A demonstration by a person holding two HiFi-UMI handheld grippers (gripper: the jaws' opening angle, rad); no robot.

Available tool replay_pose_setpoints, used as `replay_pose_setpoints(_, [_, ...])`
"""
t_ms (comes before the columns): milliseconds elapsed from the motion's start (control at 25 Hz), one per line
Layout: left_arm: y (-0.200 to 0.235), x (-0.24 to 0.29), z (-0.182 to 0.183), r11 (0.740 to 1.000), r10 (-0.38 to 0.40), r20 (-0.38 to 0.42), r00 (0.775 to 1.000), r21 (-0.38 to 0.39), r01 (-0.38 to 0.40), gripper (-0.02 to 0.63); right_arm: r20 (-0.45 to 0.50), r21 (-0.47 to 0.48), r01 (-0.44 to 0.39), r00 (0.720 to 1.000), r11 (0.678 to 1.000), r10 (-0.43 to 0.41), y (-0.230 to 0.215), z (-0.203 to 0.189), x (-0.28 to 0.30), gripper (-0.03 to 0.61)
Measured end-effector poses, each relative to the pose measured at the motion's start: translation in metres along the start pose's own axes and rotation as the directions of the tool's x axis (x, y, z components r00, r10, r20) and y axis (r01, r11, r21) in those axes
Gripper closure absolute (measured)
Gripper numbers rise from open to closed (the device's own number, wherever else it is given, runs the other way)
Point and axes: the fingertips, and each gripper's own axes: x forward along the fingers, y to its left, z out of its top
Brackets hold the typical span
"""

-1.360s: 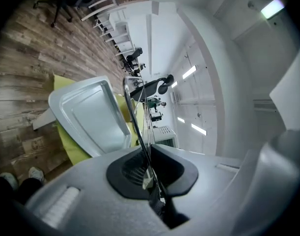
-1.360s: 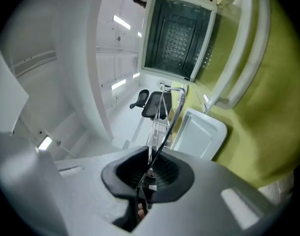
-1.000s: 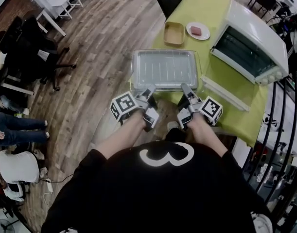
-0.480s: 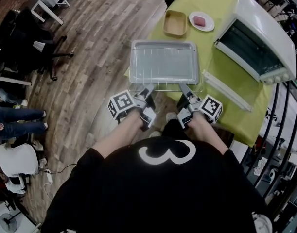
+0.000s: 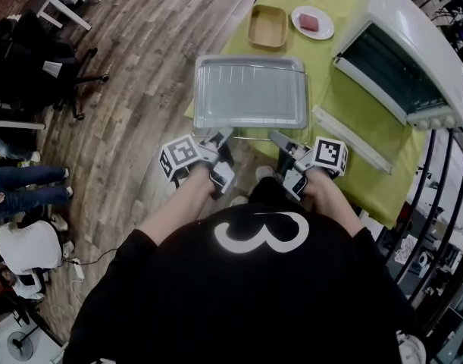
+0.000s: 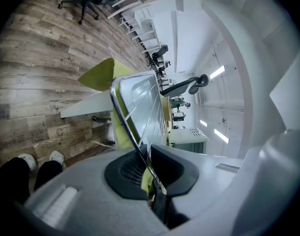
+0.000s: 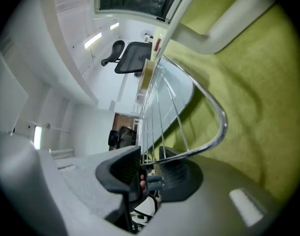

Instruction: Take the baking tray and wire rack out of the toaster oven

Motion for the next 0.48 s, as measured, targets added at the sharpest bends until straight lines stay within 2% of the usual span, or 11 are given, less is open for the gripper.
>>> replay_pose_setpoints(120, [-0.001, 0.0, 0.0, 1.0, -0.009, -0.014, 1.0, -0.028, 0.009, 0.588, -0.016, 0.017, 0.009, 1.0, 1.0, -0.009, 0.001, 0.002, 0.001, 0.429])
replay_pose_setpoints(280, [0.003, 0.003, -0.002, 0.993, -0.005, -0.061, 0.998, -0.116, -0.002, 0.586, -0.008, 0.069, 0.02, 1.0, 0.997, -0.019, 0.001, 0.012, 0.003, 0.388])
replay_pose_setpoints(400, [0.005, 0.007, -0.002, 0.99, 0.014, -0.089, 0.996, -0.14, -0.027, 0.515, -0.01, 0.073, 0.034, 0.999, 0.997, -0.033, 0.0, 0.018, 0.004, 0.381])
replay_pose_setpoints(480, [0.005, 0.01, -0.003, 0.987, 0.012, -0.114, 0.993, -0.159, -0.03, 0.476, -0.045, 0.054, 0.041, 0.998, 0.998, -0.038, 0.001, 0.018, 0.006, 0.377])
